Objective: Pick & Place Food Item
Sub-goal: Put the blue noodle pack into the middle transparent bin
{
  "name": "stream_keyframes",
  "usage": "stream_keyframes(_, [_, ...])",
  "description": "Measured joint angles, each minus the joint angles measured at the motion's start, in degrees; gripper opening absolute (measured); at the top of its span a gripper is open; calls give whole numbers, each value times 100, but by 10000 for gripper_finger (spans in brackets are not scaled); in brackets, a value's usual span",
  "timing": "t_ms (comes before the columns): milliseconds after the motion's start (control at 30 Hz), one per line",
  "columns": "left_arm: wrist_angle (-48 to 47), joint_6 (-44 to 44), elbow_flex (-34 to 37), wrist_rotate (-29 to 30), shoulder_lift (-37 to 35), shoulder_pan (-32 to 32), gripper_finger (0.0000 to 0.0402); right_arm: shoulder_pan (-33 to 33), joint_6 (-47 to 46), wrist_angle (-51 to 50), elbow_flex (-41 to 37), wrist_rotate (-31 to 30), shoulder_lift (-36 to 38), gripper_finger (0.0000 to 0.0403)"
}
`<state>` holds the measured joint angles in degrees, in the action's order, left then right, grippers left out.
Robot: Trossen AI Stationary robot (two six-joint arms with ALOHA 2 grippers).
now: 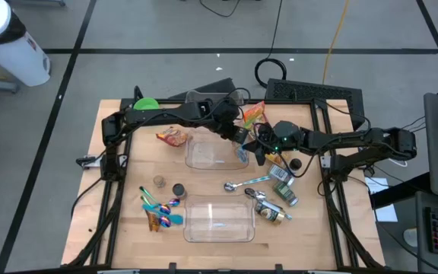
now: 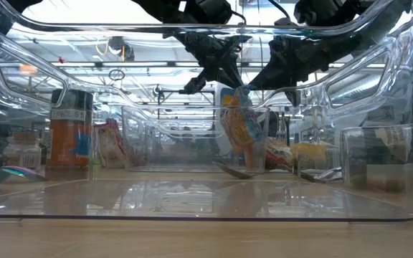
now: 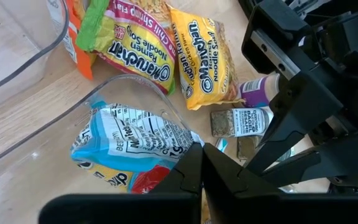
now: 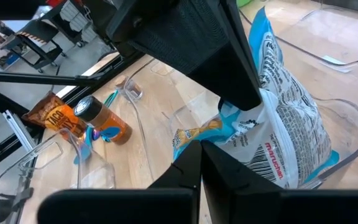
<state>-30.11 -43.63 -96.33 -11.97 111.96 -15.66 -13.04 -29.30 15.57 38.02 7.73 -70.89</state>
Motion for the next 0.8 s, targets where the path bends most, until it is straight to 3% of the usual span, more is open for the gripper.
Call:
stream_keyframes(400, [-18, -64, 0, -47, 0, -2, 2, -9, -320, 8, 0, -17, 0, 7])
stream_keyframes(800, [-37, 38, 0, -62, 0, -9, 1, -50, -610, -153, -4, -195, 0, 122])
